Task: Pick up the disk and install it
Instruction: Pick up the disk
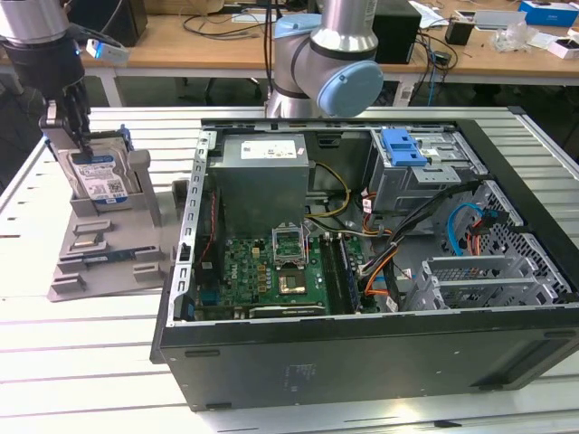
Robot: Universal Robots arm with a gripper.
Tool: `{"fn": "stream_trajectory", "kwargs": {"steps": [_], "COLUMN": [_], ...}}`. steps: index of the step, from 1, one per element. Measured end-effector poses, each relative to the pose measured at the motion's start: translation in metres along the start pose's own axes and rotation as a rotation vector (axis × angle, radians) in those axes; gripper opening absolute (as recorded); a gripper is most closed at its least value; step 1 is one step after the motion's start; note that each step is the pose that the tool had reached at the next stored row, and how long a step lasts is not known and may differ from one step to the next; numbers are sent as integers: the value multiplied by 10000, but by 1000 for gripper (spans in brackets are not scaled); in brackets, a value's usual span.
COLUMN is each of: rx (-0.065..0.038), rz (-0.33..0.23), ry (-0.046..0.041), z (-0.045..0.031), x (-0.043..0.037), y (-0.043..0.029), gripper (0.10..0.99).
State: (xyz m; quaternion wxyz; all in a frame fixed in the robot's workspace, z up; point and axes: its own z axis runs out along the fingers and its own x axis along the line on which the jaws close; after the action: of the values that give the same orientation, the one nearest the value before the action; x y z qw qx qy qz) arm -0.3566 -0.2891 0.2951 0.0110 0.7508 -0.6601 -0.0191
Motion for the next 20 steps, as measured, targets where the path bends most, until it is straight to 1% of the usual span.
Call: {"fn": "stream_trajectory", "kwargs": {"steps": [2, 6, 7, 8, 9, 17, 19, 20], "rx": [3, 1, 0, 1, 1, 1, 0, 0], "rz": [-31, -34, -33, -34, -34, -34, -33, -33], "ry": [1, 2, 1, 2, 2, 2, 1, 1], "z": [16, 16, 16, 17, 17, 17, -2, -34], "x": [-1, -2, -2, -2, -2, -3, -3, -4], "y": [16, 20, 21, 21, 21, 24, 26, 26], "gripper": [451, 451, 435, 373, 365, 365, 365, 365]}}
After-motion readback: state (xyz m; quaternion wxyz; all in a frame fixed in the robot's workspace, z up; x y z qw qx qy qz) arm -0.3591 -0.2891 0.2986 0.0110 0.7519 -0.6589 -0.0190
